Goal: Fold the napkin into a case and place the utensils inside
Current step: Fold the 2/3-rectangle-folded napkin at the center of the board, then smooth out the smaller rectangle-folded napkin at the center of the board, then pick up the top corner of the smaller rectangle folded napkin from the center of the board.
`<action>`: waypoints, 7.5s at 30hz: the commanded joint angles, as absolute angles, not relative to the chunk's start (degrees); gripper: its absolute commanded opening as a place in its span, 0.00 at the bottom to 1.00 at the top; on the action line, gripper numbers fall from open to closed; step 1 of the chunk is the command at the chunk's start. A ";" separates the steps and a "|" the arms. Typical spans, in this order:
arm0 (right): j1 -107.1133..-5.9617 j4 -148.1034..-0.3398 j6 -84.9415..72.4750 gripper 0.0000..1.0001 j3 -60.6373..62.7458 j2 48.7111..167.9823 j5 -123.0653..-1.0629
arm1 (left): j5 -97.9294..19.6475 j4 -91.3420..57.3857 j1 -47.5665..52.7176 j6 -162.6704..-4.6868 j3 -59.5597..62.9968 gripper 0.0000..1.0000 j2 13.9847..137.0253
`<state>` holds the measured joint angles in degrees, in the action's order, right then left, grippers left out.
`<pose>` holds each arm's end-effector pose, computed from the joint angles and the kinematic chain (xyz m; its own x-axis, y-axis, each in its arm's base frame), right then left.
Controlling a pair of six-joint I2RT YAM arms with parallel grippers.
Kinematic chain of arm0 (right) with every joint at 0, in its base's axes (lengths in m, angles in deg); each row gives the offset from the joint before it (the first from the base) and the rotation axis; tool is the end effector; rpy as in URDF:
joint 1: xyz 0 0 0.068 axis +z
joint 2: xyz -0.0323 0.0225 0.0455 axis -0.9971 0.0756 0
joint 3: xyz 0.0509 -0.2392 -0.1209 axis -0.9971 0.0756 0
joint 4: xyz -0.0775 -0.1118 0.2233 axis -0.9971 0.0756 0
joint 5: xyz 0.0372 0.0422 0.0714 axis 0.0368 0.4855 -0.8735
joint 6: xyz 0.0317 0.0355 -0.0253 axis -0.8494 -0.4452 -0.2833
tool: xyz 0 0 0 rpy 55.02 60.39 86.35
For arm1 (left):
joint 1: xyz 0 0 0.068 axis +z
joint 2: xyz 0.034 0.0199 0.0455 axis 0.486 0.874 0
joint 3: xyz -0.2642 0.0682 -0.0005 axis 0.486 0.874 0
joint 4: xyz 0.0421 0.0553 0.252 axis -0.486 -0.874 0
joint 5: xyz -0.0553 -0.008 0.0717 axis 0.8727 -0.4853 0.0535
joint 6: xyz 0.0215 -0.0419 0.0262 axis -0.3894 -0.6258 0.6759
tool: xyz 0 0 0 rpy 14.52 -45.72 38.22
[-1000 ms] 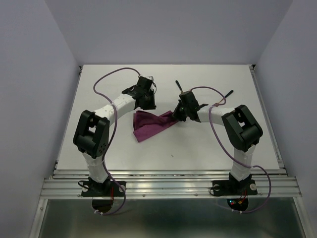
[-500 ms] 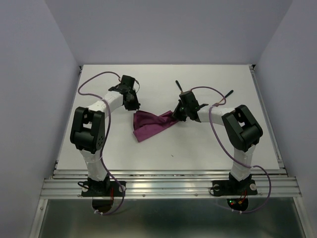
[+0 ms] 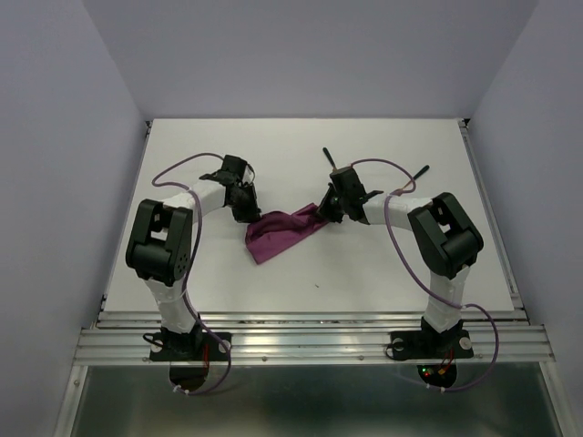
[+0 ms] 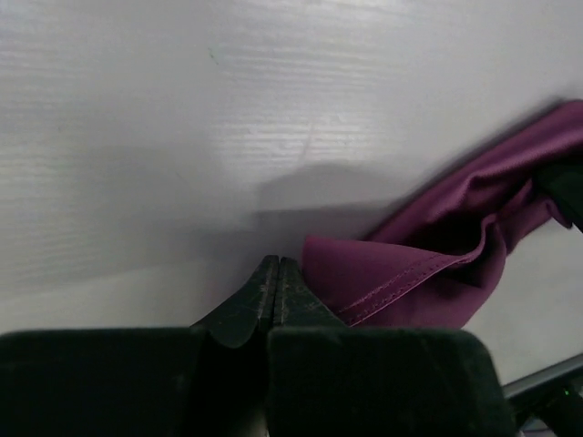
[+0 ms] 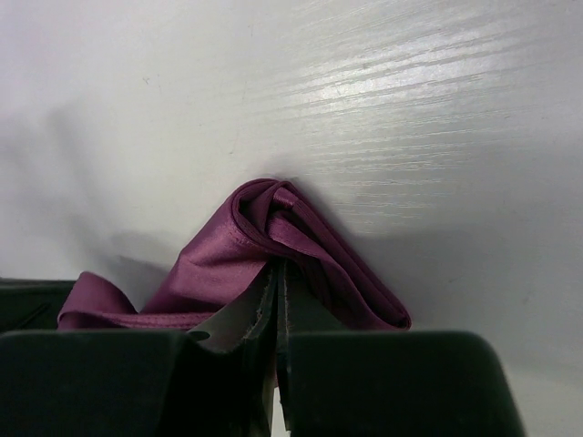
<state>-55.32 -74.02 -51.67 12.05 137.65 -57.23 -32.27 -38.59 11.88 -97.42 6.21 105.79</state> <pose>0.3454 0.2042 0.1479 -0.8055 0.4436 -0.3929 0.1686 0.8072 0.5656 0.3598 -0.1210 0.1728 -0.9078 -0.1512 -0.3912 0.0343 0.9028 -0.4287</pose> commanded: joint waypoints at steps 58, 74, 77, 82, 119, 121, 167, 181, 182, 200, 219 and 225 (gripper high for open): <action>-55.87 -72.62 -48.29 0.08 13.15 132.82 -55.74 | -33.16 -34.90 -1.07 -97.58 13.24 0.18 90.53; -55.87 -71.30 -43.98 0.22 12.09 125.97 -55.74 | -33.16 -33.32 -1.86 -98.99 19.92 0.00 93.88; -55.87 -71.13 -43.02 0.24 11.39 126.84 -56.97 | -33.25 -33.32 -1.86 -98.99 19.48 0.00 94.14; -55.87 -71.04 -42.13 0.24 11.99 128.86 -59.17 | -33.60 -33.23 -1.86 -99.17 19.22 0.00 93.18; -55.87 -72.54 -35.19 0.20 16.58 134.58 -57.32 | -37.29 -32.18 -1.86 -103.13 26.87 0.00 90.36; -55.87 -72.53 -35.45 0.20 16.05 132.74 -57.59 | -38.52 -32.88 -2.04 -102.95 25.99 0.00 89.40; -60.70 -78.07 -37.47 0.30 18.59 133.35 -65.59 | -60.67 -29.10 -11.18 -93.46 4.28 0.53 90.45; -60.70 -75.17 -38.36 0.32 21.05 126.32 -60.67 | -49.52 -30.86 -14.16 -84.07 3.14 0.63 94.84; -61.83 -75.08 -38.44 0.32 21.75 125.71 -59.97 | -48.99 -30.86 -14.52 -83.36 2.96 0.62 95.37; -74.85 -75.08 -38.62 0.35 31.16 118.06 -62.77 | -60.14 -32.09 -24.18 -77.20 -5.83 0.62 108.82; -74.85 -74.99 -38.79 0.35 30.98 117.88 -62.95 | -63.92 -32.18 -24.80 -76.05 -7.32 0.42 113.04; -74.85 -74.90 -38.36 0.35 30.55 117.79 -63.21 | -63.93 -32.18 -24.80 -75.79 -7.41 0.20 113.30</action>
<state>-74.73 -73.95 -39.27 30.76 119.80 -62.63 -62.69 -32.14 -24.46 -76.61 -4.92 112.87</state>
